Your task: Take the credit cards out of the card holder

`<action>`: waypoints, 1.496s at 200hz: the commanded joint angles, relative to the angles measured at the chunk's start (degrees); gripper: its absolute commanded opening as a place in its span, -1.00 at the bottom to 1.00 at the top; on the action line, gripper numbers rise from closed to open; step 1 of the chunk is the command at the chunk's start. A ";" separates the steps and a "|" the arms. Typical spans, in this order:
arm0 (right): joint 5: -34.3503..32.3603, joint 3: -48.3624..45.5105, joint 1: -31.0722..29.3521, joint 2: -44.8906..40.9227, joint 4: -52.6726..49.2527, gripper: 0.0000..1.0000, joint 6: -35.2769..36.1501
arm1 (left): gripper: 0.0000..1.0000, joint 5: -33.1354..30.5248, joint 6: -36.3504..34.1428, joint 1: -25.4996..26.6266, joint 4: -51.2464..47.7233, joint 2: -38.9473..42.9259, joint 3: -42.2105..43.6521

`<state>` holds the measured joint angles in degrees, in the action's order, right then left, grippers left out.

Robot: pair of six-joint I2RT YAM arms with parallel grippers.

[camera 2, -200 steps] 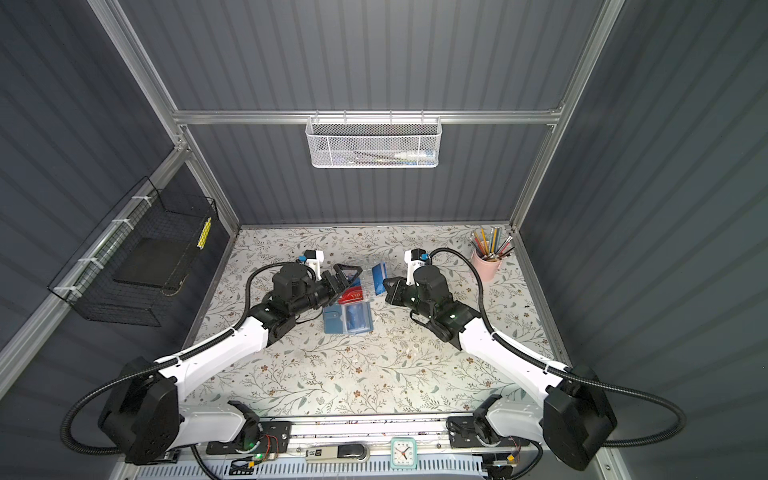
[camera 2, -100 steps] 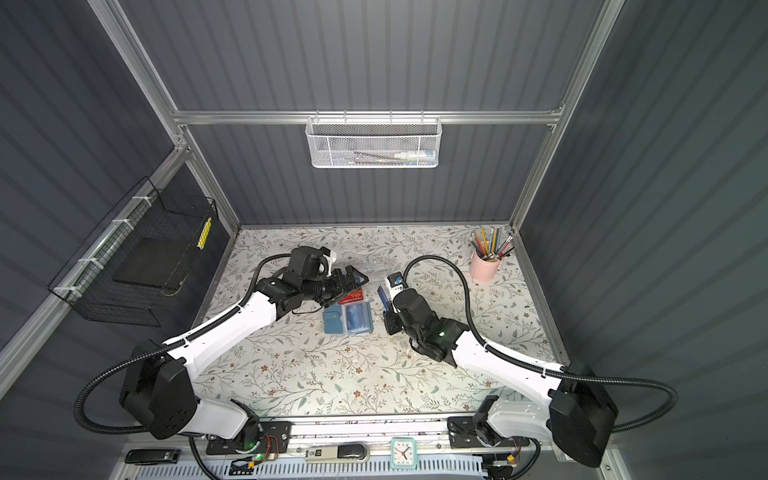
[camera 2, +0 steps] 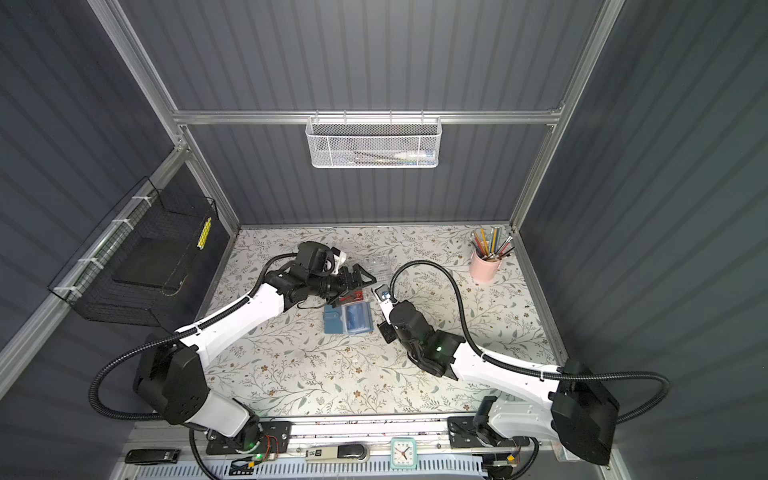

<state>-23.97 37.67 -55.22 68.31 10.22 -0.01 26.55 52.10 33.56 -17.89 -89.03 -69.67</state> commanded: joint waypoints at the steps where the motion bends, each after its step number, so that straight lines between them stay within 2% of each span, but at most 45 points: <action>1: -5.37 -1.18 -1.64 0.36 5.06 -1.00 5.83 | 0.99 2.60 1.13 -0.17 -1.77 -1.25 -3.03; 44: -13.15 -1.71 -4.85 3.61 10.56 -1.00 12.19 | 0.92 4.11 3.40 -0.17 -1.20 -3.90 -3.80; 69: -14.52 -2.93 -5.07 4.11 13.51 -1.00 13.07 | 0.81 4.57 4.37 -0.29 -0.82 -4.33 -4.48; 89: -14.95 -3.80 -5.07 4.26 15.24 -1.00 13.29 | 0.65 4.78 4.84 -0.25 -0.47 -4.66 -4.97; 114: -15.18 -4.25 -5.01 4.28 15.88 -1.00 13.31 | 0.35 6.11 6.02 -0.25 1.74 -5.42 -4.51; 165: -15.76 -4.58 -4.87 5.57 16.90 -1.00 13.46 | 0.02 7.29 7.32 -0.25 4.40 -6.04 -3.13; 220: -15.77 -4.32 -4.86 7.53 17.55 -1.00 13.50 | -0.52 7.55 5.79 -0.25 3.56 -6.41 -3.85; 260: -16.02 -4.46 -4.65 7.99 17.98 -1.00 13.38 | -0.55 7.90 4.63 -0.25 2.70 -6.83 -3.45; 299: -16.11 -4.19 -4.45 8.83 18.17 -1.00 13.29 | -0.69 8.00 3.89 -0.25 2.29 -7.20 -3.31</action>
<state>-39.09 33.69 -59.88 76.47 26.68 13.13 33.08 57.74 33.54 -14.24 -95.29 -72.90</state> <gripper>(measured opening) 0.050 0.181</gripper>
